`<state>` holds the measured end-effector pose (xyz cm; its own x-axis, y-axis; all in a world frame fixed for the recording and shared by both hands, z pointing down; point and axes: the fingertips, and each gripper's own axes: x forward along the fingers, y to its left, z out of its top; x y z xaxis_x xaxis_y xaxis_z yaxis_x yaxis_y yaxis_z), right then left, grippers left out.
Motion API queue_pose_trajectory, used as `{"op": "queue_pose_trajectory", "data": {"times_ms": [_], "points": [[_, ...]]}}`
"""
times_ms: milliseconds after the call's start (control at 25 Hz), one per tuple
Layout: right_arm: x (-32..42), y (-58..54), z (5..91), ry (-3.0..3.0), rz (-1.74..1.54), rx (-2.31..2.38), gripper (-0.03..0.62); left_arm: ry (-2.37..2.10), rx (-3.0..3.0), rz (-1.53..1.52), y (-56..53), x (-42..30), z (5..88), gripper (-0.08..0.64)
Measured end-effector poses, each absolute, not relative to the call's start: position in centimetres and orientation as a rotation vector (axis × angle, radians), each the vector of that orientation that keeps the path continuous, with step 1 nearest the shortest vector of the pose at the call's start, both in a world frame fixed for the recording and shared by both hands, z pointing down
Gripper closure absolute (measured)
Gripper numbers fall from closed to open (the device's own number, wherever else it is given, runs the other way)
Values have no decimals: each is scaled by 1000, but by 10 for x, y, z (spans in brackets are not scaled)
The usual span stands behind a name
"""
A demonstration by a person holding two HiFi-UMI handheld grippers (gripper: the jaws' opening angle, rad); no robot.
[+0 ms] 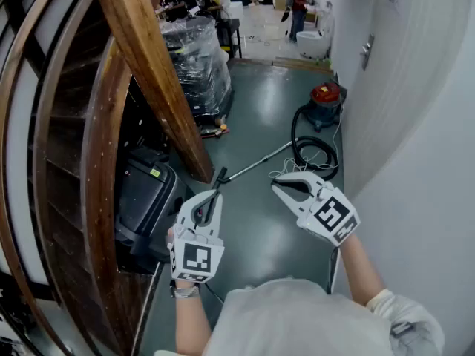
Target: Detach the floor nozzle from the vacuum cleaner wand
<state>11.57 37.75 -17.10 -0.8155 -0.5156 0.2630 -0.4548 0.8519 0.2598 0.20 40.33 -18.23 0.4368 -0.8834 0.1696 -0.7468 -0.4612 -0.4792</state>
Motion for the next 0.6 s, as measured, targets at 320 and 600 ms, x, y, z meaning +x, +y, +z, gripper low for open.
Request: {"op": "queue_pose_trajectory", "data": {"times_ms": [320,600], "points": [[114,374,-174,-2697,-280,733,562,1384,-2363,-571,399,6,-181,561],[118,372,-179,-2738,-261,755,561,1379,-2370,-577,397,12,-176,561]]}}
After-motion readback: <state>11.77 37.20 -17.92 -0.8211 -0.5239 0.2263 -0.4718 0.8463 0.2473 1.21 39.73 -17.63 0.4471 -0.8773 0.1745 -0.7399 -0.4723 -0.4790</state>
